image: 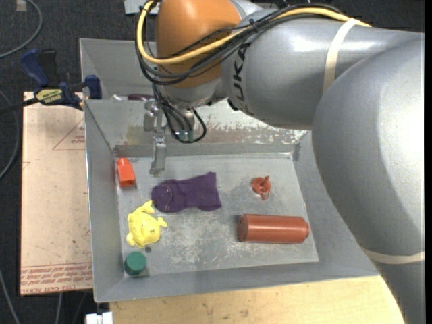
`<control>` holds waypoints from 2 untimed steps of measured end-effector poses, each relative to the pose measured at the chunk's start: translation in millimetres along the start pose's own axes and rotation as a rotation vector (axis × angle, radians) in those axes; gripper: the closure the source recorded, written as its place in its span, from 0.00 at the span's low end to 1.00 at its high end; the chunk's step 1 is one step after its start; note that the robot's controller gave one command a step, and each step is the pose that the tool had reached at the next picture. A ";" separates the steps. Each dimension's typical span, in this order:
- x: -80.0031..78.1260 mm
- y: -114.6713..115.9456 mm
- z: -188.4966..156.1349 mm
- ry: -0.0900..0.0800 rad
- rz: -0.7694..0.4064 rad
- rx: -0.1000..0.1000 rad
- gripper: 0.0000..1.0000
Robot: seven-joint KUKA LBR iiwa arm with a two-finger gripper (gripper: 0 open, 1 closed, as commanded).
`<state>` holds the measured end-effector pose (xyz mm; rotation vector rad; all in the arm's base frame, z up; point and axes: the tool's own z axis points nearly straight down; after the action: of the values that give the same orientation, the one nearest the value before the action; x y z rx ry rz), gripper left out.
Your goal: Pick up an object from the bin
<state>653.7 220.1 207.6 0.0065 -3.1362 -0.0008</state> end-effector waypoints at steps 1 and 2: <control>-1.2 -1.0 -5.6 -0.007 0.003 -0.001 0.00; 23.9 -14.6 -6.6 -0.006 -0.085 -0.001 0.00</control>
Offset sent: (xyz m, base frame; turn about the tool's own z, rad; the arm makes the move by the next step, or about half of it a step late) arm -0.1232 -0.0749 0.0164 -0.4310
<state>630.0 205.5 214.3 0.1402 -3.1387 -0.0029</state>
